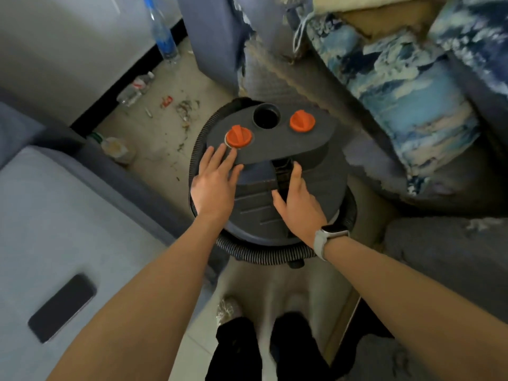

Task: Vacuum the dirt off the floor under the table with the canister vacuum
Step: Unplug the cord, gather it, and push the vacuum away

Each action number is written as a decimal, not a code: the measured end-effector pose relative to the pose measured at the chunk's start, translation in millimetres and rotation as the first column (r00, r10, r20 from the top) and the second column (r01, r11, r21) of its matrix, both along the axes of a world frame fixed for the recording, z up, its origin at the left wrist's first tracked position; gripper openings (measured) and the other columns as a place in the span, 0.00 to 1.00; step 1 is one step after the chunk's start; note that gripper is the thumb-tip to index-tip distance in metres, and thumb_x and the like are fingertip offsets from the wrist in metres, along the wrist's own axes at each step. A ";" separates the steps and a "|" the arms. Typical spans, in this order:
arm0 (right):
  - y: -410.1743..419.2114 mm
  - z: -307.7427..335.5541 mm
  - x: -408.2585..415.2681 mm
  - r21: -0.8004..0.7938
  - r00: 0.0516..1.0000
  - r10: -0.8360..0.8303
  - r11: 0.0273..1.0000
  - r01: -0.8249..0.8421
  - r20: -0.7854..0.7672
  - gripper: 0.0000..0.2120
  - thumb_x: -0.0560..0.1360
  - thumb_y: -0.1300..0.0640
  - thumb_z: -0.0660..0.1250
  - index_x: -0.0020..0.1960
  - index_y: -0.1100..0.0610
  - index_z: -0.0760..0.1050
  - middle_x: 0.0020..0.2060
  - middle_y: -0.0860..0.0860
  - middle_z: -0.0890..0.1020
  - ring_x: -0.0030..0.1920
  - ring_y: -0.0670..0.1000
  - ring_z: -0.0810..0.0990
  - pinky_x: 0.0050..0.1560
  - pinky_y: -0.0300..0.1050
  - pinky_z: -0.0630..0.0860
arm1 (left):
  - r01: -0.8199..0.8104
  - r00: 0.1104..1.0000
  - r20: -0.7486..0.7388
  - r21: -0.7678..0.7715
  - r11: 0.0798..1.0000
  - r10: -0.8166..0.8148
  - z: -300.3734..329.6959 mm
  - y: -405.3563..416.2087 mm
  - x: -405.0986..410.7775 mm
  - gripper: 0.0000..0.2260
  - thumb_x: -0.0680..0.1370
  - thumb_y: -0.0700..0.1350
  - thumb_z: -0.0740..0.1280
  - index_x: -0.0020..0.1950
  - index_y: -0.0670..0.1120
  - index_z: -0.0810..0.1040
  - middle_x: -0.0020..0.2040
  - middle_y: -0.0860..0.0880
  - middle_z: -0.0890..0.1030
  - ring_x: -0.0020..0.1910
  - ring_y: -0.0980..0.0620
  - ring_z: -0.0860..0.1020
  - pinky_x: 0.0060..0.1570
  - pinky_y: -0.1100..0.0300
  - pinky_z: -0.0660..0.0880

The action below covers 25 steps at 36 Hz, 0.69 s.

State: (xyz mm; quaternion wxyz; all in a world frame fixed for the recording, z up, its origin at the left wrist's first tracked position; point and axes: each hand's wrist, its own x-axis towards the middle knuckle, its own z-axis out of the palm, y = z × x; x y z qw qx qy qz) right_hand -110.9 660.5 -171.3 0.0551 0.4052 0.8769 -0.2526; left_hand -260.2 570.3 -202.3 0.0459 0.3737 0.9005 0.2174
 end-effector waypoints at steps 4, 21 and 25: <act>29.8 0.0 -40.6 -0.015 0.991 0.137 0.991 -0.137 0.011 0.36 0.81 0.46 0.55 0.78 0.61 0.41 0.69 0.58 0.67 0.52 0.60 0.79 0.40 0.47 0.70 | -0.117 0.993 -0.005 0.029 0.993 0.117 2.5 10.5 -29.2 0.18 0.80 0.53 0.60 0.68 0.49 0.75 0.70 0.49 0.73 0.72 0.48 0.66 0.53 0.46 0.76; 66.2 -2.0 -249.6 0.049 0.891 0.447 0.895 -0.444 -0.080 0.33 0.80 0.46 0.58 0.77 0.61 0.51 0.62 0.58 0.73 0.42 0.61 0.82 0.33 0.45 0.67 | -0.501 0.865 0.017 0.089 0.861 0.502 -1.9 3.6 -186.2 0.15 0.79 0.44 0.66 0.66 0.44 0.77 0.69 0.45 0.73 0.72 0.42 0.65 0.52 0.46 0.76; 65.4 -4.2 -306.5 0.072 0.874 0.478 0.878 -0.473 -0.090 0.32 0.81 0.46 0.56 0.78 0.60 0.49 0.62 0.58 0.73 0.44 0.61 0.81 0.35 0.46 0.68 | -0.538 0.843 0.056 0.107 0.836 0.535 -3.8 -0.2 -235.8 0.15 0.79 0.43 0.65 0.66 0.44 0.77 0.69 0.44 0.72 0.73 0.41 0.63 0.53 0.45 0.75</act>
